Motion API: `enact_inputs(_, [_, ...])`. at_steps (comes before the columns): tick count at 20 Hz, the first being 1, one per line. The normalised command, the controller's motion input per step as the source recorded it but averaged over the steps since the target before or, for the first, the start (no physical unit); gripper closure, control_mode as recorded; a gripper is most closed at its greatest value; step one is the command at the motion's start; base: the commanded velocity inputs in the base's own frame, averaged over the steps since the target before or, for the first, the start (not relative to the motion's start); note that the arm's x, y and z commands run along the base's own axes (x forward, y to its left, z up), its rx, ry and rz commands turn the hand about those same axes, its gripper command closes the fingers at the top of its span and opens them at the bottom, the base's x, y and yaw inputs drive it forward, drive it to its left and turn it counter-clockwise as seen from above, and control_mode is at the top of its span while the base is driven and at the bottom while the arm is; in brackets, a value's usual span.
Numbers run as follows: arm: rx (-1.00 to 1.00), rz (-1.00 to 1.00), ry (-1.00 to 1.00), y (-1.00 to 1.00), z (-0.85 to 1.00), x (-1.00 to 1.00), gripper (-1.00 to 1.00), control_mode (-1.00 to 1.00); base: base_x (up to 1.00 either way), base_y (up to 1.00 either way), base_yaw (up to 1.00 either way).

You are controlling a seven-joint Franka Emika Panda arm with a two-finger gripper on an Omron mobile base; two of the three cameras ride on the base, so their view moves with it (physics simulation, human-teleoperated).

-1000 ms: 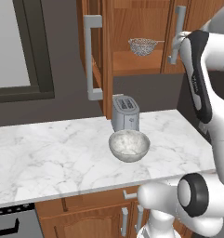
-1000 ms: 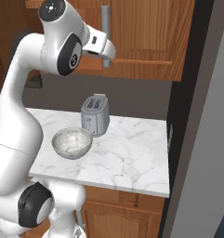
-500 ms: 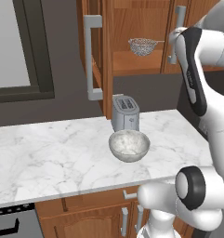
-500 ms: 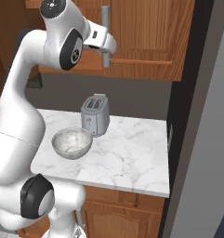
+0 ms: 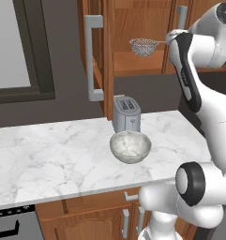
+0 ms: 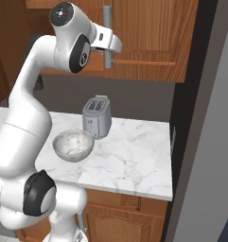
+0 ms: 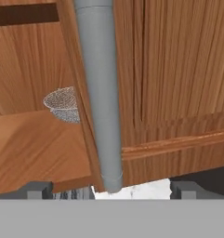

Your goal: Open the cabinet and setup a tea strainer by placing it in the bowl upright.

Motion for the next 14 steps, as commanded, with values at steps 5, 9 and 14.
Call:
enact_inputs(5, [0.0, 0.0, 0.0, -0.18, 0.0, 0.43, -1.0, -1.0, 0.0, 0.0, 0.0])
enact_inputs(9, [0.0, 0.0, 0.0, -0.02, 0.0, 0.35, -1.0, -1.0, 0.0, 0.0, 0.0])
enact_inputs(14, [0.0, 0.0, 0.0, 0.0, -0.02, 0.32, -1.0, -1.0, 0.0, 0.0, 0.0])
